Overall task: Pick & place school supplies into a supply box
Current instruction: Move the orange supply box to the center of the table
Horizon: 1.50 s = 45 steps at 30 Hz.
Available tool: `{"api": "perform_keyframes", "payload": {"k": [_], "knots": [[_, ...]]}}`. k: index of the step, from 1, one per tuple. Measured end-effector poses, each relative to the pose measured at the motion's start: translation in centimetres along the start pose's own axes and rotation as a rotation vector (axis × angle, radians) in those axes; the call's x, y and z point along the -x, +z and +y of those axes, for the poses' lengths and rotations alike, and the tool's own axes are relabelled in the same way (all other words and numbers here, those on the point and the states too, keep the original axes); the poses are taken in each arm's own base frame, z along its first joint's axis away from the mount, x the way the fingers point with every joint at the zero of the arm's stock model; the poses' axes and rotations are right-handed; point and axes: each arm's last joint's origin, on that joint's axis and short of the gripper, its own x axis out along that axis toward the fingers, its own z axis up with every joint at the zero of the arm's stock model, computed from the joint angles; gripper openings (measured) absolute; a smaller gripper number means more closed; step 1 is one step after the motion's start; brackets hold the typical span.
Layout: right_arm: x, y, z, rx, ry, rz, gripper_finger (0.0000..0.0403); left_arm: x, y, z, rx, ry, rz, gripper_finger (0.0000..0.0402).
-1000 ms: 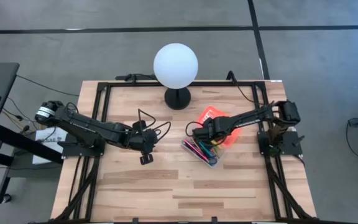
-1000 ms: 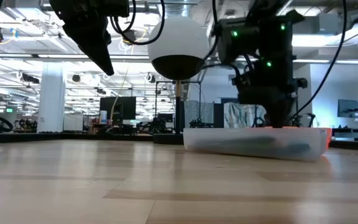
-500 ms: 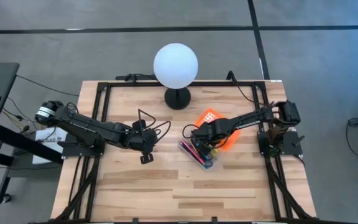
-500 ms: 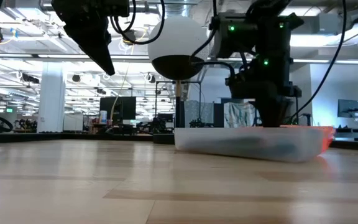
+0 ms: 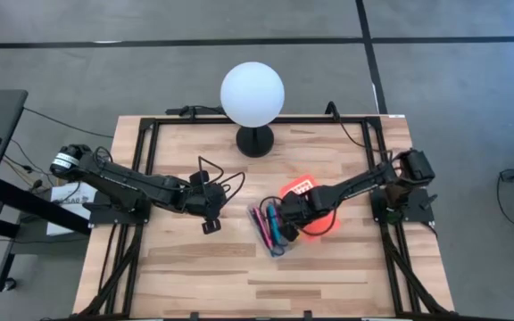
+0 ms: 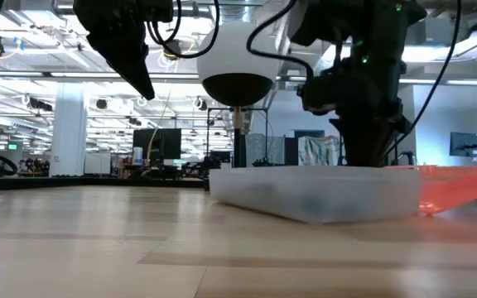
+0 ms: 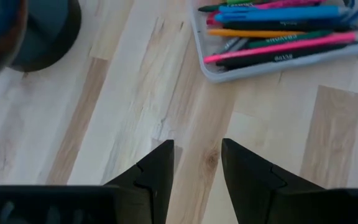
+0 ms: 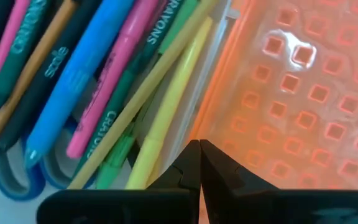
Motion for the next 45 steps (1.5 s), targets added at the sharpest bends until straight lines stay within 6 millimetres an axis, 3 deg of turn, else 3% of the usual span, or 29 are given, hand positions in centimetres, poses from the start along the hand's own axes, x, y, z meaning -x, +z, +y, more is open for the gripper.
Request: {"api": "perform_keyframes", "payload": {"k": [9, 14, 21, 27, 31, 37, 45], "knots": [[0.9, -0.5, 2.2, 0.009, 0.094, -0.057, 0.0000, 0.0, 0.0, 0.1, 0.000, 0.018, -0.008, 0.0129], [1.1, -0.4, 2.4, -0.005, 0.105, -0.068, 0.0000, 0.0, 0.0, 0.1, 0.015, 0.018, -0.009, 0.0129], [1.7, -0.2, 2.5, -0.017, 0.043, -0.145, 0.0000, 0.0, -0.2, 0.1, 0.061, 0.024, 0.011, 0.0129], [3.7, 0.0, 2.8, 0.138, -0.075, -0.179, 0.0000, 0.2, -0.4, -0.5, 0.062, -0.029, 0.025, 0.0129], [4.7, -0.6, 2.2, 0.276, -0.190, -0.121, 0.0000, 0.2, -0.5, -1.3, 0.058, -0.036, 0.005, 0.0129], [4.7, -1.8, 0.1, 0.465, -0.367, 0.065, 0.0000, -0.2, -1.0, -2.0, 0.079, -0.042, -0.007, 0.0129], [7.7, -4.2, -2.8, 0.683, -0.314, 0.055, 0.0000, -1.6, -3.0, -2.8, 0.148, -0.099, 0.010, 0.0129]]}}
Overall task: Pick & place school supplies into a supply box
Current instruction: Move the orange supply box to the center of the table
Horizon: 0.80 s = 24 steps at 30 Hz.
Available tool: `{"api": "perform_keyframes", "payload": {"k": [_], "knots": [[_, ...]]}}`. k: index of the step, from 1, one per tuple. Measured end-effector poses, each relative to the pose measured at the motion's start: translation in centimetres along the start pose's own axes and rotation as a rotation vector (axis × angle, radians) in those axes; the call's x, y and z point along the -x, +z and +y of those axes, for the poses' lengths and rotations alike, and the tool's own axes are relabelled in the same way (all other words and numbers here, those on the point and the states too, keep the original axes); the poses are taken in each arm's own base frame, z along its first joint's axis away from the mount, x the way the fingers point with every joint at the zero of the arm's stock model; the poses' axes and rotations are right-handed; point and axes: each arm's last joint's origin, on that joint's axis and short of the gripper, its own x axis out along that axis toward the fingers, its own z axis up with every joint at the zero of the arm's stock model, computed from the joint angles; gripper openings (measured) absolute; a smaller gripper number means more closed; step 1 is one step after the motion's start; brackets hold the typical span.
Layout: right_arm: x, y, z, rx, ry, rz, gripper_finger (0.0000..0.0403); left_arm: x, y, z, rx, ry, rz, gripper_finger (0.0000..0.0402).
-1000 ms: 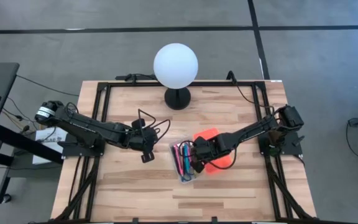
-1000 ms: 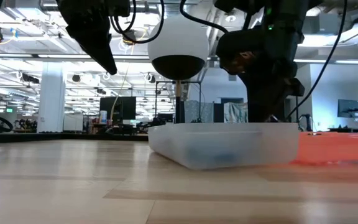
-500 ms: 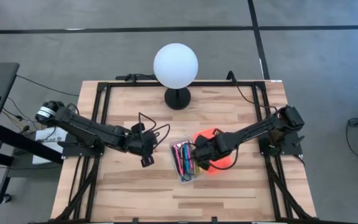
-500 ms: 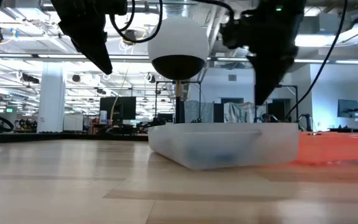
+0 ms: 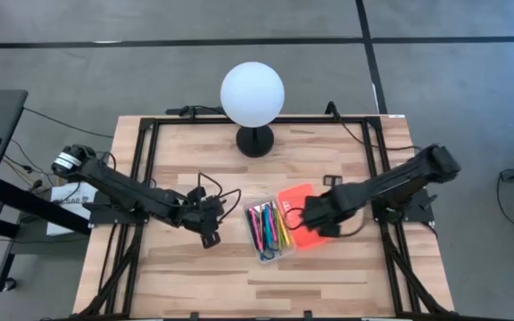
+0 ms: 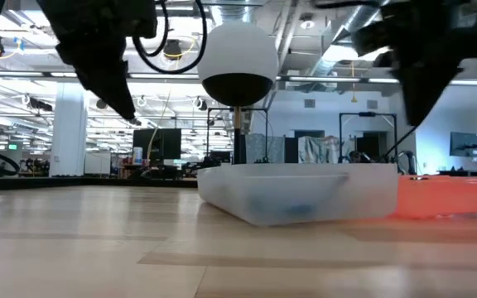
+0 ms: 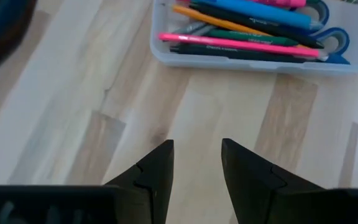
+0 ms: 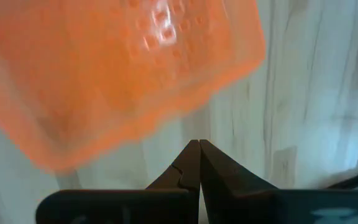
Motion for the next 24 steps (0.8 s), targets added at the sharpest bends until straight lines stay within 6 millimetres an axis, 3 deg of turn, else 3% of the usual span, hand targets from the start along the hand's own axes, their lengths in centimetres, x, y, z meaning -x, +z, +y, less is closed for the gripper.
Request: {"api": "perform_keyframes", "payload": {"k": [5, 13, 20, 24], "knots": [[0.0, -4.3, -1.7, -0.001, 0.076, -0.108, 0.0000, -0.7, -0.8, -0.2, 0.027, -0.015, -0.037, 0.0129], [-2.9, -7.7, -1.7, 0.056, 0.155, -0.271, 0.0000, -1.7, -1.3, -0.1, 0.072, -0.043, -0.102, 0.0129], [-4.2, -7.2, -1.6, 0.037, 0.163, -0.238, 0.0000, -1.7, -1.2, -0.1, 0.088, -0.020, -0.126, 0.0129], [-5.5, -6.3, -1.7, -0.056, 0.239, -0.127, 0.0000, -1.7, -1.1, 0.0, 0.119, -0.022, -0.131, 0.0129]]}}
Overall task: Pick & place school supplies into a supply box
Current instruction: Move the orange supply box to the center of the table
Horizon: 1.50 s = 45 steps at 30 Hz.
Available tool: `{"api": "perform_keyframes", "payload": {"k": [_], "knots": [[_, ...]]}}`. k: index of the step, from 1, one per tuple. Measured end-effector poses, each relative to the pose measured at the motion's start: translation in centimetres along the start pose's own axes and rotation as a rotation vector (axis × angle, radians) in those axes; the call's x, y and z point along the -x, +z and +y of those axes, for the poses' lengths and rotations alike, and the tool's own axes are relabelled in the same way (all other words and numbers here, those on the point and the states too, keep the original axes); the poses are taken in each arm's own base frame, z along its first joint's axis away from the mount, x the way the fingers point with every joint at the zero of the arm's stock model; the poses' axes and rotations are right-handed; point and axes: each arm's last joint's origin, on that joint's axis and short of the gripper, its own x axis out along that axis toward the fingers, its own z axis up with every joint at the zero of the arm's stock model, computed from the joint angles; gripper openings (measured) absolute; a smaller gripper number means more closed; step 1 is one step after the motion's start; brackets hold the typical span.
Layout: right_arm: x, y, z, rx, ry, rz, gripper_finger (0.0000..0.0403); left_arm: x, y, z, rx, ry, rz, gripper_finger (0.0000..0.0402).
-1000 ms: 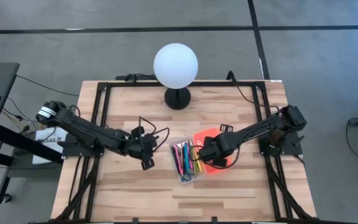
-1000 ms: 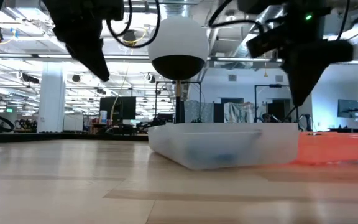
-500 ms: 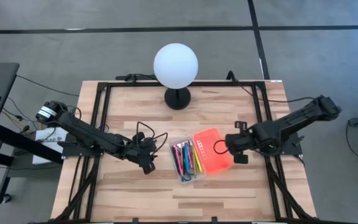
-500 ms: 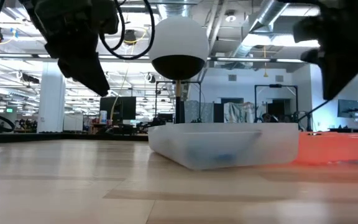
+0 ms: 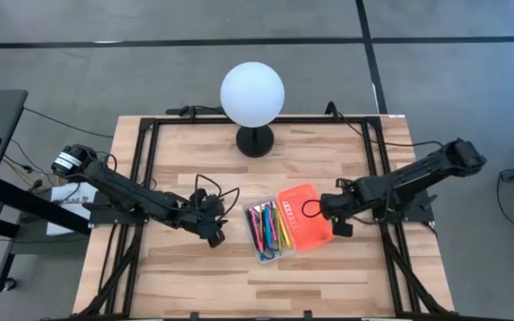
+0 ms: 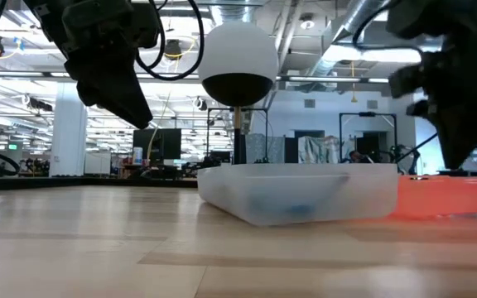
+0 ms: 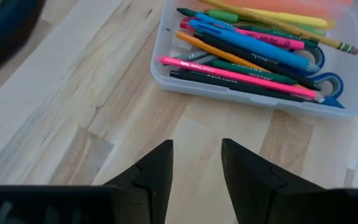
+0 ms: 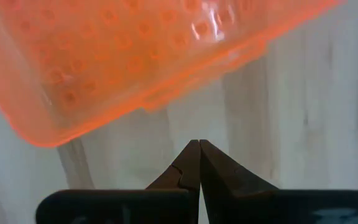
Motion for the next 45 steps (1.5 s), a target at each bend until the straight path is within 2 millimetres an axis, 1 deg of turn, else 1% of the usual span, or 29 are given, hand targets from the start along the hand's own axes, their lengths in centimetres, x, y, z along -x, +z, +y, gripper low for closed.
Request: {"api": "perform_keyframes", "payload": {"k": [4, 8, 13, 15, 20, 24, 28, 32, 36, 41, 45], "knots": [[-1.5, 0.5, 0.5, -0.053, 0.019, 0.067, 0.0000, 0.0, 0.0, 0.0, 0.008, 0.005, -0.007, 0.0129], [-2.7, 1.4, 1.4, -0.068, 0.033, 0.087, 0.0000, 0.0, 0.0, 0.0, 0.008, 0.007, -0.010, 0.0129], [-3.3, 3.0, 2.4, -0.060, 0.068, 0.069, 0.0000, 0.0, -0.1, 0.1, 0.001, 0.017, 0.004, 0.0129], [-3.4, 3.8, 2.8, -0.068, 0.079, 0.048, 0.0000, 0.0, -0.4, 0.3, -0.006, 0.025, 0.044, 0.0129], [-3.0, 5.5, 3.5, -0.069, 0.097, 0.005, 0.0000, 0.3, -1.8, 1.2, -0.020, 0.067, 0.233, 0.0129], [-2.6, 7.0, 4.4, -0.062, 0.120, -0.041, 0.0000, 1.0, -3.2, 1.3, -0.055, 0.111, 0.338, 0.0129], [-2.7, 8.3, 5.5, -0.038, 0.132, -0.063, 0.0000, 1.6, -4.1, 0.7, -0.077, 0.106, 0.340, 0.0129], [-3.5, 9.4, 6.5, -0.023, 0.133, -0.059, 0.0000, 1.9, -4.7, 0.3, -0.096, 0.106, 0.324, 0.0129], [-4.2, 10.4, 7.0, -0.026, 0.135, -0.062, 0.0000, 1.1, -6.2, 0.8, -0.073, 0.081, 0.329, 0.0129], [-3.7, 11.5, 7.4, -0.030, 0.169, -0.130, 0.0000, -0.3, -8.4, 1.2, 0.003, -0.020, 0.312, 0.0129], [-3.4, 11.7, 7.3, -0.036, 0.173, -0.151, 0.0000, -0.5, -9.1, 1.5, 0.019, -0.021, 0.285, 0.0129]]}}
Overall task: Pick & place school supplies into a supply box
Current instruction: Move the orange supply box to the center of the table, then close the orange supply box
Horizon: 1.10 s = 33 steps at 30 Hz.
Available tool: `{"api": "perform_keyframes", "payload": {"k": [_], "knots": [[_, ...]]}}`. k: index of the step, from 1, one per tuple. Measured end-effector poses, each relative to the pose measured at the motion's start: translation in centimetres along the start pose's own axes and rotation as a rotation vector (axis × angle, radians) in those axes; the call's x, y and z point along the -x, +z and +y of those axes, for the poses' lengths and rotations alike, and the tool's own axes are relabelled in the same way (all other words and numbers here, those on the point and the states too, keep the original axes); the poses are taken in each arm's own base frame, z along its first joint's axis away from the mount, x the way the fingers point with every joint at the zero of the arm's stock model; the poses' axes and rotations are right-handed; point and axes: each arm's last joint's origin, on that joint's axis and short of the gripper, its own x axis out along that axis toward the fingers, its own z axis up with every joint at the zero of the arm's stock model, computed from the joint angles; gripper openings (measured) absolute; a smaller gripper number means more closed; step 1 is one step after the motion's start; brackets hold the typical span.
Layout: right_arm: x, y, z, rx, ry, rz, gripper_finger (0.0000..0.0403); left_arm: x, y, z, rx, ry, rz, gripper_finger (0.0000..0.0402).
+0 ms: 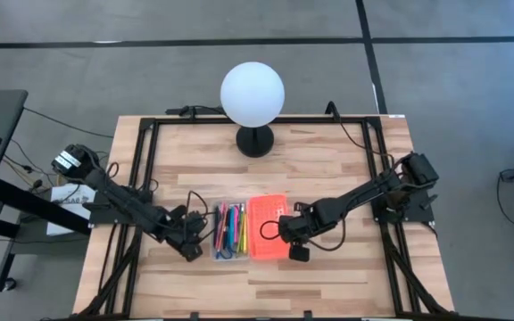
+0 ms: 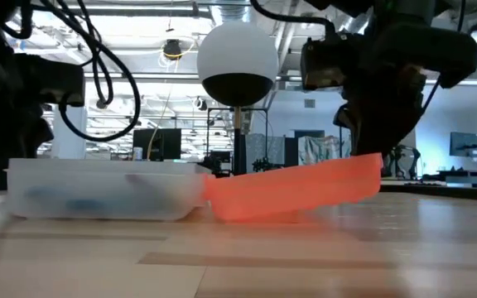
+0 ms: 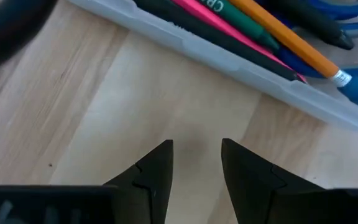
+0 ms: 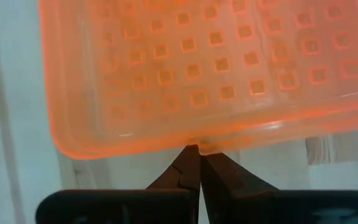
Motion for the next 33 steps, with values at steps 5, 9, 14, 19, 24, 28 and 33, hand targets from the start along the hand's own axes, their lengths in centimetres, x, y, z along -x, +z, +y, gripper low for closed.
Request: {"api": "perform_keyframes", "payload": {"k": [5, 9, 14, 19, 24, 28, 33], "knots": [[0.0, -0.6, -0.1, 0.009, -0.017, 0.060, 0.0000, 0.0, -0.2, 0.1, -0.058, 0.044, -0.055, 0.0129], [0.1, -1.3, 0.2, 0.109, -0.032, 0.114, 0.0000, 0.0, -0.3, 0.3, -0.148, 0.088, -0.109, 0.0129], [-0.4, -2.2, 0.2, 0.163, -0.066, 0.102, 0.0000, -0.7, -1.2, 1.3, -0.166, 0.076, -0.074, 0.0129], [0.2, -4.5, -0.9, 0.077, -0.040, -0.027, 0.0000, -0.8, -1.7, 1.2, -0.152, 0.065, -0.091, 0.0129], [1.3, -6.8, -2.1, -0.017, 0.015, -0.267, 0.0000, -0.8, -1.8, 1.1, -0.152, 0.059, -0.105, 0.0129], [0.3, -8.5, -3.5, -0.132, 0.058, -0.273, 0.0002, -0.8, -1.8, 1.1, -0.153, 0.047, -0.097, 0.0129], [-0.9, -8.6, -3.6, -0.142, 0.070, -0.294, 0.0034, -0.8, -1.7, 0.9, -0.131, 0.026, -0.089, 0.0129]]}}
